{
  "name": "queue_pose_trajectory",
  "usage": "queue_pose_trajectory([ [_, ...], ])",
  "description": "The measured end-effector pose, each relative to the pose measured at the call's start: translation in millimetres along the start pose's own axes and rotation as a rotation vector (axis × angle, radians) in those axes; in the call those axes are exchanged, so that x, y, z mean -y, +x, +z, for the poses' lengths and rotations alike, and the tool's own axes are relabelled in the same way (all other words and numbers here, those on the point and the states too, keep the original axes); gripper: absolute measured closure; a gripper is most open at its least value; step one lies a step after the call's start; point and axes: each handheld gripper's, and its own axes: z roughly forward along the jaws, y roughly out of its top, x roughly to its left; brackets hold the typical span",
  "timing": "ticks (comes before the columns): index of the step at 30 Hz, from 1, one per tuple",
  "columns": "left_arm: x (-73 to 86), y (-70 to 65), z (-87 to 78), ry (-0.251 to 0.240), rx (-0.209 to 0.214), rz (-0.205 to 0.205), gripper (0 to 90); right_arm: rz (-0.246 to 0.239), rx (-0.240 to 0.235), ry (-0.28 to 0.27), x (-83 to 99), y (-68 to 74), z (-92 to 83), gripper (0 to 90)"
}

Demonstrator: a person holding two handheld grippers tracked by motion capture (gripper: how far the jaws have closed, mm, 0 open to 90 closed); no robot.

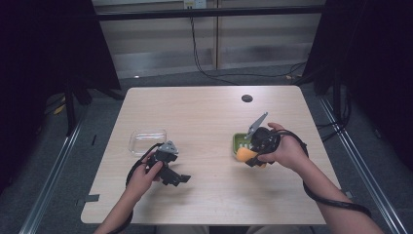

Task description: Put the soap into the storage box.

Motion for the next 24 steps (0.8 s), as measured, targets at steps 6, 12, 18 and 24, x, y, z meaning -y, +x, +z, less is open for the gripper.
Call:
queue_pose_trajectory([
  [6,0.3,0.9,-0.4,0.002,-0.001,0.004,1.0,0.000,0.002,0.005,-1.4,-4.8,0.4,49.7],
  [12,0.2,1.2,-0.5,0.000,-0.003,0.002,1.0,0.009,0.010,0.008,-1.9,-8.9,0.5,49.7],
  [18,0.2,1.7,-1.0,0.003,-0.001,0.005,1.0,0.014,0.017,0.002,-1.3,-14.3,-0.6,49.7],
  [24,0.3,0.8,-0.7,-0.007,0.000,-0.008,1.0,0.027,0.021,0.007,-1.0,-17.7,-1.4,49.7],
])
